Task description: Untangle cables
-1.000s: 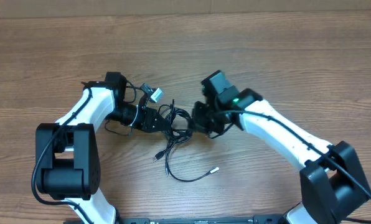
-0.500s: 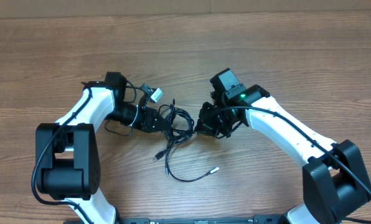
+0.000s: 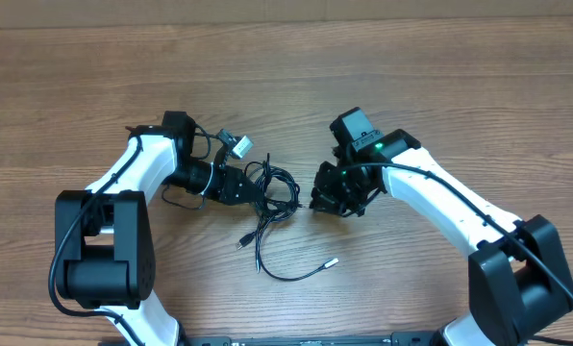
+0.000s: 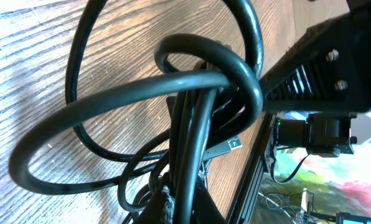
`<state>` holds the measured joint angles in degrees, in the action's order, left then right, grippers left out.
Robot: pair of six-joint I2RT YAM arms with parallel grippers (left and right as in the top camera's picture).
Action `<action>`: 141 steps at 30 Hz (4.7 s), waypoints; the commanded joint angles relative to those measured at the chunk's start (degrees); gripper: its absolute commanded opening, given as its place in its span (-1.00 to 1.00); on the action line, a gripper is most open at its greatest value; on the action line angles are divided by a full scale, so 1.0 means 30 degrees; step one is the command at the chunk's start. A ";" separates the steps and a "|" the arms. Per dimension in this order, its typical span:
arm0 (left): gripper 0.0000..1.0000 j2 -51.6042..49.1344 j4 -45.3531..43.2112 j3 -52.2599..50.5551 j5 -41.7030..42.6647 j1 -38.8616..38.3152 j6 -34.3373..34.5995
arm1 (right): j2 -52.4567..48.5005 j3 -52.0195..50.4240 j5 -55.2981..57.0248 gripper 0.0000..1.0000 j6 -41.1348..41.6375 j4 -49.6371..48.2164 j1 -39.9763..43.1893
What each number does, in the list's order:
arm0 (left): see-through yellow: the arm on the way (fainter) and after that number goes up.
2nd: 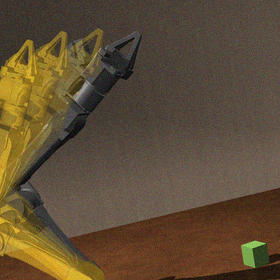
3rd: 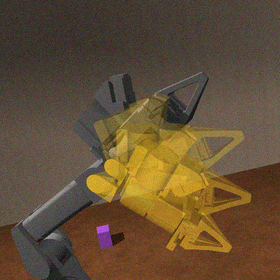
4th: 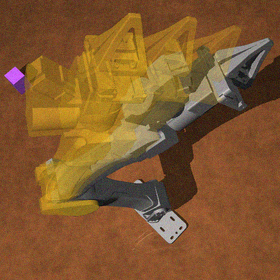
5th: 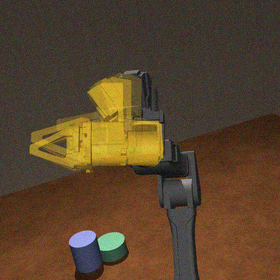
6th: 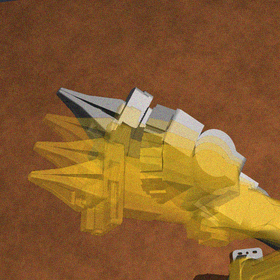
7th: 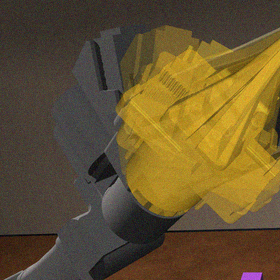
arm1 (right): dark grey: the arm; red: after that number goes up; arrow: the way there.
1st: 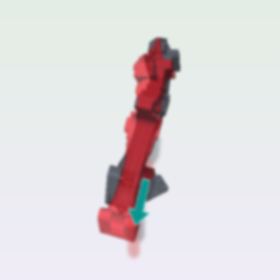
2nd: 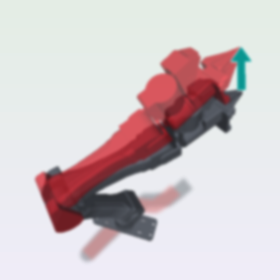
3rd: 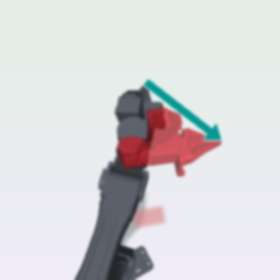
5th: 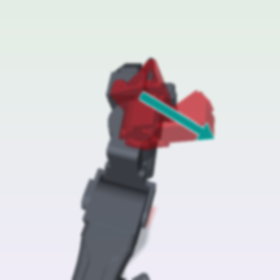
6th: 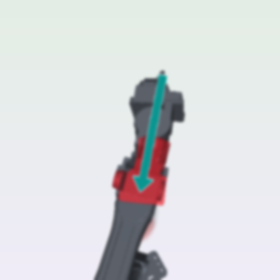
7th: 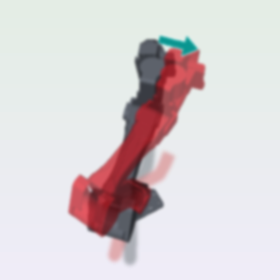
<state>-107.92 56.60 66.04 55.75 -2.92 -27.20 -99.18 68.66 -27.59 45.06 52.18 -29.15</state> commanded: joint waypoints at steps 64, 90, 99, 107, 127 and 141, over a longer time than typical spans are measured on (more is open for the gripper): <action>-0.92 -0.0058 -0.0015 0.0182 0.0772 -0.0146 -0.0364 | 0.1515 -0.0153 0.6681 -0.92 0.1996 -0.0896 -0.5027; -0.91 -0.0058 -0.0015 0.0182 0.0780 -0.0146 -0.0357 | 0.1515 -0.0153 0.9173 -0.92 0.1996 -0.0896 -0.5625; -0.92 -0.0058 -0.0015 0.0182 0.0780 -0.0146 -0.0357 | 0.0612 -0.0153 0.7715 -0.93 0.3067 -0.2215 -0.5843; -0.91 -0.0058 -0.0015 0.0182 0.0780 -0.0146 -0.0357 | 0.0248 -0.0153 0.8473 -0.93 0.2790 -0.4473 -0.6251; -0.92 -0.0058 -0.0015 0.0182 0.0780 -0.0146 -0.0357 | 0.1435 -0.0284 0.8590 -0.93 0.2550 -0.1821 -0.4663; -0.92 -0.0058 -0.0015 0.0182 0.0780 -0.0153 -0.0364 | 0.1384 -0.0277 0.8808 -0.93 0.2557 -0.1158 -0.4685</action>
<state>-107.92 56.55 66.04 55.77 -2.92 -27.20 -94.89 68.10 -0.58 52.49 48.75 -44.56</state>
